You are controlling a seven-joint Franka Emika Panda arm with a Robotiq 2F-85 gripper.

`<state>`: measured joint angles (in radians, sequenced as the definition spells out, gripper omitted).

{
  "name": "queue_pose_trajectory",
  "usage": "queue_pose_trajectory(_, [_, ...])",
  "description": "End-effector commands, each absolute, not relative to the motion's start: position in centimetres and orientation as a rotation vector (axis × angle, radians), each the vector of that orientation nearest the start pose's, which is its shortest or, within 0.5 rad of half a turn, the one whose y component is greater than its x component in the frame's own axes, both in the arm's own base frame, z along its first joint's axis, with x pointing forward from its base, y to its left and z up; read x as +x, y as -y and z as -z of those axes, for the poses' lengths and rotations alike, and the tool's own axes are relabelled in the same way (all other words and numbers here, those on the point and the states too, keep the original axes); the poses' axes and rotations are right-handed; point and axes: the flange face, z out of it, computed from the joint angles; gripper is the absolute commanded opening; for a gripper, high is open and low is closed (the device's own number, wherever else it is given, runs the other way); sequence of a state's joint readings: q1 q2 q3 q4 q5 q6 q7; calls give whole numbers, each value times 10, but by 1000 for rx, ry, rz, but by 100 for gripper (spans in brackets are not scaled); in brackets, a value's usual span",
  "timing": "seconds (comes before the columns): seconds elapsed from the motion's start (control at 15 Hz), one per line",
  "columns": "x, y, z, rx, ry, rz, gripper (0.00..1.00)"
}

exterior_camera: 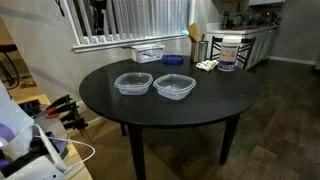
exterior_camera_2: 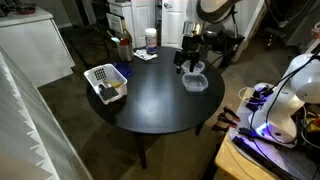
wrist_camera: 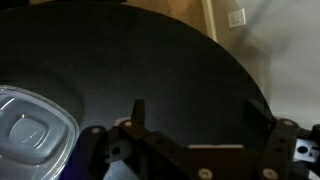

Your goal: Place the lunchbox inside the other lunchbox

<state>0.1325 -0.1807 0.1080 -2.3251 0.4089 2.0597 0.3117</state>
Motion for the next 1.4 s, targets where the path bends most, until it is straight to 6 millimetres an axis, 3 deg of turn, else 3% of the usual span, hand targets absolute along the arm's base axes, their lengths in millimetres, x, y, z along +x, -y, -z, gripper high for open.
queue_pose_trajectory(0.0, [454, -134, -409, -2806, -400, -244, 100])
queue_pose_trajectory(0.87, [454, -134, -409, -2806, -400, -244, 100])
queue_pose_trajectory(1.07, [470, -136, -416, -2893, -343, -204, 100])
queue_pose_trajectory(1.2, [481, -127, -427, -3002, -272, -161, 100])
queue_pose_trajectory(1.33, [491, -105, -432, -3088, -218, -145, 100])
